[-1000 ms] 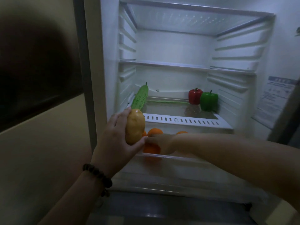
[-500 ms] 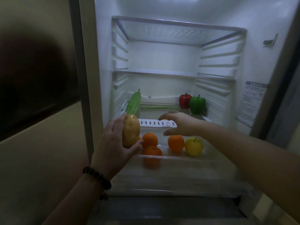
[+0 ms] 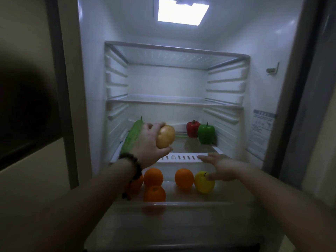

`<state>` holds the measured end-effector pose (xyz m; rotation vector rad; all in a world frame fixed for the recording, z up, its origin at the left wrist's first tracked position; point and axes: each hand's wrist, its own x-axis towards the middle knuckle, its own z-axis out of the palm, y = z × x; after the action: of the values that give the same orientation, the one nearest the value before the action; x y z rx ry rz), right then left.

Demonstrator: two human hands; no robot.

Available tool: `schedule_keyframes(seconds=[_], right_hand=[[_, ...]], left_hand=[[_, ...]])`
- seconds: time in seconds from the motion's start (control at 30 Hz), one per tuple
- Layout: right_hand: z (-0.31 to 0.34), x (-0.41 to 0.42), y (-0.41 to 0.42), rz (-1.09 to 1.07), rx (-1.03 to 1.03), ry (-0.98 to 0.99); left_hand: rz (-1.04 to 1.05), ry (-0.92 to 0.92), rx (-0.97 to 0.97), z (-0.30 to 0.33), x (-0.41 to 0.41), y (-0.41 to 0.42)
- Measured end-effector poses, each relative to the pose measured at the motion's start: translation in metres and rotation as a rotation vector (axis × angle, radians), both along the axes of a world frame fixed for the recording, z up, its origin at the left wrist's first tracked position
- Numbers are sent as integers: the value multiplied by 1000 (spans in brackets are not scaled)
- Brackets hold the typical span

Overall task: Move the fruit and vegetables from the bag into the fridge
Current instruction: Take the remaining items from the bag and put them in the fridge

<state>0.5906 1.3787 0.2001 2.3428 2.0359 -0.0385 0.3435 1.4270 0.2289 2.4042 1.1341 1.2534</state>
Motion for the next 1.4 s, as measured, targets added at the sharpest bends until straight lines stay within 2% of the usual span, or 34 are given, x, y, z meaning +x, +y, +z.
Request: schedule_keyframes(seconds=[0.23,0.43,0.6,0.87,1.1,1.23,1.4], right_hand=[[-9,5,5,20,17,-45],[-15,14,12,54,11,-80],[-14,17,14,74,-16,-73],[-16,18,15,63,-16,-62],[-2,8,3,15,7,27],[3,0,-4,-14,-1,-3],[6,-31,-20,31,152,-7]], left_hand=[[-34,111,-292,7,81,89],[-59,138,-357,-5,130,140],[42,214,-309,-14,142,157],[103,358,-206,-6,112,145],[139,427,-48,9,49,89],[182,348,-93,11,12,55],[247,480,42,16,-19,7]])
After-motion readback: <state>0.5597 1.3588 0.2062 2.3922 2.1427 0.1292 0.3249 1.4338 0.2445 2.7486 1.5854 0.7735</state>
